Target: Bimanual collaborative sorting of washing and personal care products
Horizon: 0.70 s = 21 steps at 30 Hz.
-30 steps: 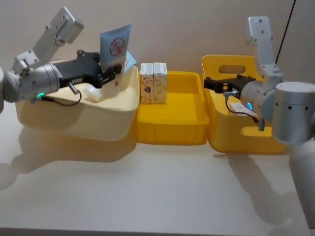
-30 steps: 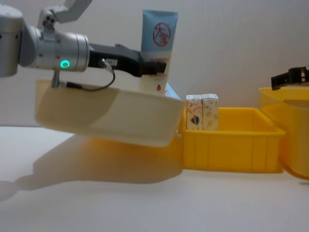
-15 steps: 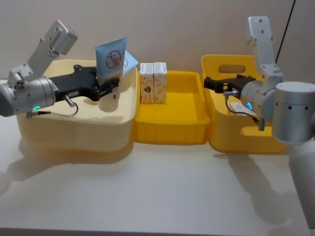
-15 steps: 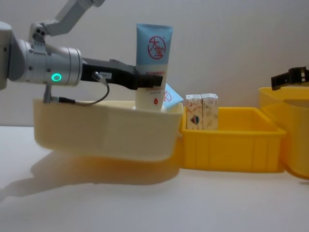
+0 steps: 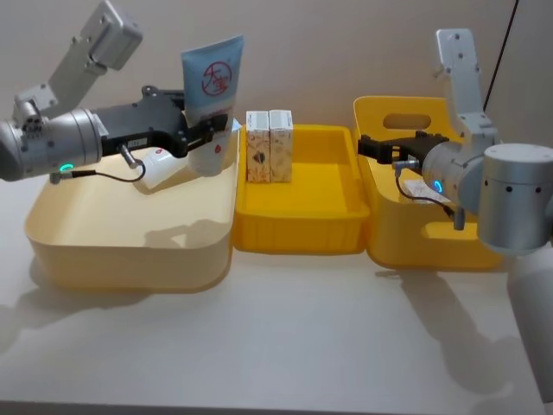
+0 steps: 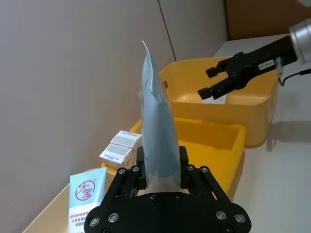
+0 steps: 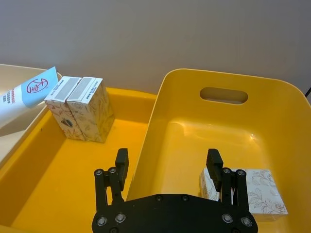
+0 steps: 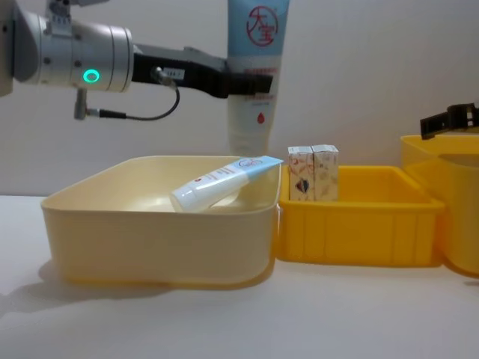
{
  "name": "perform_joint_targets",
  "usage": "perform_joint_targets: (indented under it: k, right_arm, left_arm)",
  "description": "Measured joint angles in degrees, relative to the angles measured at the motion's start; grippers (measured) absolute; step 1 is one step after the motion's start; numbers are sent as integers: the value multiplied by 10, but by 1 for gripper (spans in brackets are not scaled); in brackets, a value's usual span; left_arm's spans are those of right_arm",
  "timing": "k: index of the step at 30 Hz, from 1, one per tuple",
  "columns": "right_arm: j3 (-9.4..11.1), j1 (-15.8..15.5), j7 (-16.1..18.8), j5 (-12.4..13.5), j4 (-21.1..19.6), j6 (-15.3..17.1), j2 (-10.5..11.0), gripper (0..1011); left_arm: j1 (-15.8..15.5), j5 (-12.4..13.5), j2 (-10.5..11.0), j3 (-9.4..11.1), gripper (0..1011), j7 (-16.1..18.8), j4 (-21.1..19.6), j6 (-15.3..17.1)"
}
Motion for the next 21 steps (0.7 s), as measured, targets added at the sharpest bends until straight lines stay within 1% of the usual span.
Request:
perform_joint_targets:
  k: [7, 12, 14, 16, 17, 20, 21]
  right_arm:
    - [0, 0, 0, 0, 0, 0, 0, 1001]
    - [0, 0, 0, 0, 0, 0, 0, 1001]
    - [0, 0, 0, 0, 0, 0, 0, 1001]
    - [0, 0, 0, 0, 0, 0, 0, 1001]
    - [1, 0, 1, 0, 0, 0, 0, 1001]
    - [1, 1, 5, 0, -4, -3, 1, 1001]
    - [1, 1, 6, 0, -5, -4, 1, 1001]
  left_arm:
    - [-4, -1, 2, 4, 351, 1, -20, -7]
    - [-11, 2, -1, 6, 351, 5, -15, -18]
    - [-19, 5, -6, 9, 352, 5, -1, -29]
    - [-32, 7, -15, 12, 352, 3, 26, -47]
    - [-32, 7, -15, 12, 351, 3, 26, -47]
    - [-50, 7, -30, 15, 352, -6, 67, -70]
    - [-60, 6, -39, 16, 352, -14, 91, -86]
